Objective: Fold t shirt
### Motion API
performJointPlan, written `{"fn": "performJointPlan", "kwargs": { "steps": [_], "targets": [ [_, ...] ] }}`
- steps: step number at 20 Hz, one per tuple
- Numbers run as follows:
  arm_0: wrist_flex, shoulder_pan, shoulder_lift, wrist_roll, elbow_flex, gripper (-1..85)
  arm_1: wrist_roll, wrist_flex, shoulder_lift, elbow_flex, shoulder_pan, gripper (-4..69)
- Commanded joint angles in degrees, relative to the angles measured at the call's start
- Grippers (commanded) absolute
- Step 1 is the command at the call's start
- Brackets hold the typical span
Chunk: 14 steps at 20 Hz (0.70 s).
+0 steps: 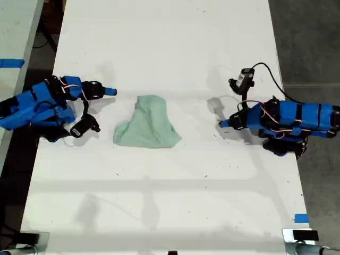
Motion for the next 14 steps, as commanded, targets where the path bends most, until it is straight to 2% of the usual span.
{"fn": "performJointPlan", "kwargs": {
  "steps": [1,8,14],
  "targets": [
    [5.01,-1.14,10.99,0.44,2.29,-0.3,0.35,8.09,14.33,2.11,2.02,1.0],
    [5.89,-1.05,10.81,-0.62,2.55,-0.3,7.12,9.23,14.94,4.13,3.34,1.1],
    [5.89,-0.97,10.81,-0.62,2.55,-0.3,8.96,10.46,14.94,4.13,2.9,1.1]
  ]
}}
